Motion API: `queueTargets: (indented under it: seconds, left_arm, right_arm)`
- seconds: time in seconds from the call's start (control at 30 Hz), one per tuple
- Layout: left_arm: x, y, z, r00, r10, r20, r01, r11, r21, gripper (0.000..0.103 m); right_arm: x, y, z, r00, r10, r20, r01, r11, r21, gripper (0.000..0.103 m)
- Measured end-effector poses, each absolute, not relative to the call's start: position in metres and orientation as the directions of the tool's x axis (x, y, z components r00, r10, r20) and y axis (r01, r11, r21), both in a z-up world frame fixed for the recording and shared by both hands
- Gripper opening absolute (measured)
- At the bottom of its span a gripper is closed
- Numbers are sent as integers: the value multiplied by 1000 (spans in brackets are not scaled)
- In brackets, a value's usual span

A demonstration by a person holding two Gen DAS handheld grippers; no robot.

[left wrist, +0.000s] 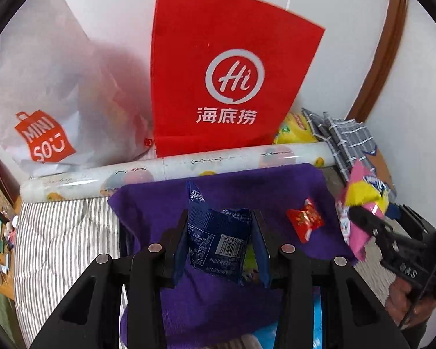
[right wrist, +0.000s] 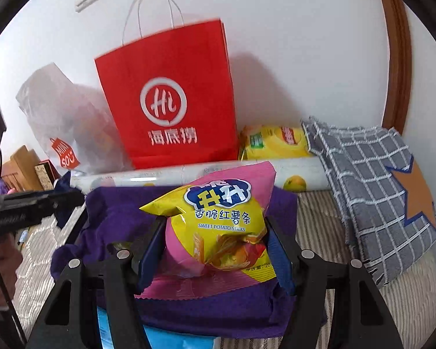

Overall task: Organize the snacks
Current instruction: 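Carry the yellow bag and blue packet over the purple towel with both tools, then release the yellow bag with the right tool while the left tool lowers the blue packet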

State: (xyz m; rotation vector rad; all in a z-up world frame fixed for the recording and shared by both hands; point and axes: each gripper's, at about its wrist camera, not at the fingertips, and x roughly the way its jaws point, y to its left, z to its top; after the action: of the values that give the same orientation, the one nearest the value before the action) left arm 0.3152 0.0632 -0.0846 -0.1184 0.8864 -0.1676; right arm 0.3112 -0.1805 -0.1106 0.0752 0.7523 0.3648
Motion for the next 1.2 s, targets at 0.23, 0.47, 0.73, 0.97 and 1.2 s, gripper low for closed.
queueTargets:
  seconds: [0.23,0.47,0.73,0.97,1.2]
  left_arm:
    - [338,68,-120,566,-177,-805,80,984,-160,40]
    - [347,70,-147,499,-172,-849,81,985,-152,40]
    - [350,66,-154,482,-163,-861,80,987,-142,40]
    - [351,61,-157,475,-165,-864,92,986,-138,40]
    - [350,58,-159,468,-162,-869,101,986,-129,41]
  right_arm:
    - [321,-184,-139,616,346,-708,-292,935,203,64]
    - [327,-186,-157,579,349,-737,-291,933,214,64]
    - [319,-178,-153,596,355,-720,-327,927,186,64]
    - [319,-173,-155,591,353,-726,-339,924,174,64]
    - [322,-174,-158,578,348,-738,-329,927,179,64]
